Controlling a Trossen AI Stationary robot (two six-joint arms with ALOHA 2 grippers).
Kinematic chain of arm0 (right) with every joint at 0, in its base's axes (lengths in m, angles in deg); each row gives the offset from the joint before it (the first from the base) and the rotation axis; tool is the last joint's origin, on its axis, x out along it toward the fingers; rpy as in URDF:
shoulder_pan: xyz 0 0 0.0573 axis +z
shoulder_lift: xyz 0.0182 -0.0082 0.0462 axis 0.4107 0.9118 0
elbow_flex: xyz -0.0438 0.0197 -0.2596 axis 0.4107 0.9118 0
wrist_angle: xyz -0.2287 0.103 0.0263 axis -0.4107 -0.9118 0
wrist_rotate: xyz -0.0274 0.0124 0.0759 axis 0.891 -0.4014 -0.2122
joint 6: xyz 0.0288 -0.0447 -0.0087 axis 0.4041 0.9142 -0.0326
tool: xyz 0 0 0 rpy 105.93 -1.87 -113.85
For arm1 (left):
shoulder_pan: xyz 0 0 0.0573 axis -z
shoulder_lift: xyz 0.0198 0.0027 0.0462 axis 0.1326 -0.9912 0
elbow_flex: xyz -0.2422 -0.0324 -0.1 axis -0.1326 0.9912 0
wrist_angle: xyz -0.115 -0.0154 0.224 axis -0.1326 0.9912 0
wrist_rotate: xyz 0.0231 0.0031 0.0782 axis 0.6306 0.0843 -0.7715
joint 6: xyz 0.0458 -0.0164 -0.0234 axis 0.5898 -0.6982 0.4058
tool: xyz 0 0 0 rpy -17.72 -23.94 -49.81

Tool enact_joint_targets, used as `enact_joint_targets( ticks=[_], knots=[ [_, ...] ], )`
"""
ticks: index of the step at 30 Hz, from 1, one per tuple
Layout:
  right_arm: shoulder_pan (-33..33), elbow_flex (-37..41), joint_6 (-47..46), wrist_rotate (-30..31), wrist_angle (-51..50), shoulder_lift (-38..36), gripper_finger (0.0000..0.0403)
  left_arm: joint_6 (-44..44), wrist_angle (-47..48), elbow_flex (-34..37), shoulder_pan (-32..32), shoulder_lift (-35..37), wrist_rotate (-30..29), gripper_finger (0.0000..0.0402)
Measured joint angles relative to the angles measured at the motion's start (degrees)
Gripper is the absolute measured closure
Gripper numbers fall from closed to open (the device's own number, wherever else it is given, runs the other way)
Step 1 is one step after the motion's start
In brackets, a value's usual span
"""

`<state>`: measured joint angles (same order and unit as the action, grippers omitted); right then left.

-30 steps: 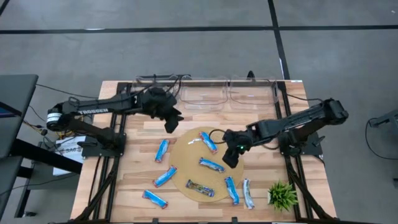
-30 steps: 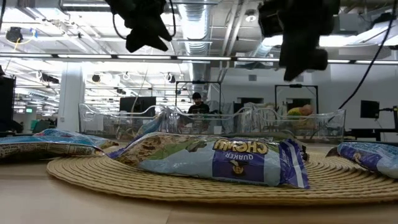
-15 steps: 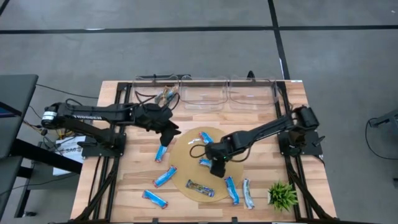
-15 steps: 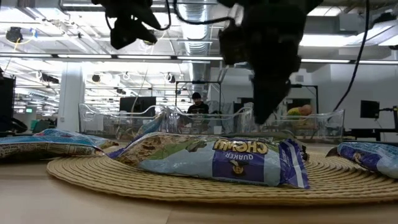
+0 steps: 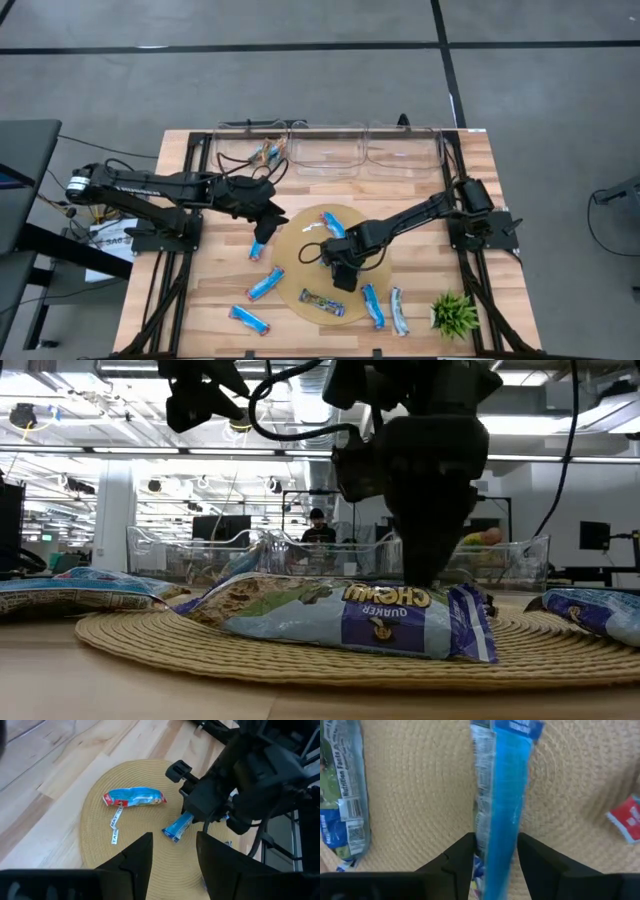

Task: Pick and place Granola Bars by type
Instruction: Put the blue granola bar into the center transparent bin

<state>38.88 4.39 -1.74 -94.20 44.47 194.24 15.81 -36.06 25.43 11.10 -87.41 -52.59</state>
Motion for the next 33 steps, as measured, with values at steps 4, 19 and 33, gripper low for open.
enact_joint_targets(
  ticks=[4, 19, 33],
  knots=[
    [-0.04, 0.01, 0.00, -0.03, -0.78, 0.71, 0.0294, -0.44, -0.05, 0.00, -0.02, 0.00, 0.00, 0.0259],
    [-6.15, -5.66, -0.01, -0.56, 1.47, -9.43, 0.0377, -0.49, -4.19, -0.02, -0.02, -0.04, -0.04, 0.0258],
    [-30.16, -14.79, 9.92, 10.73, 0.52, -17.17, 0.0383, 0.81, -9.22, -0.07, -0.03, -0.07, -5.80, 0.0258]
  ],
)
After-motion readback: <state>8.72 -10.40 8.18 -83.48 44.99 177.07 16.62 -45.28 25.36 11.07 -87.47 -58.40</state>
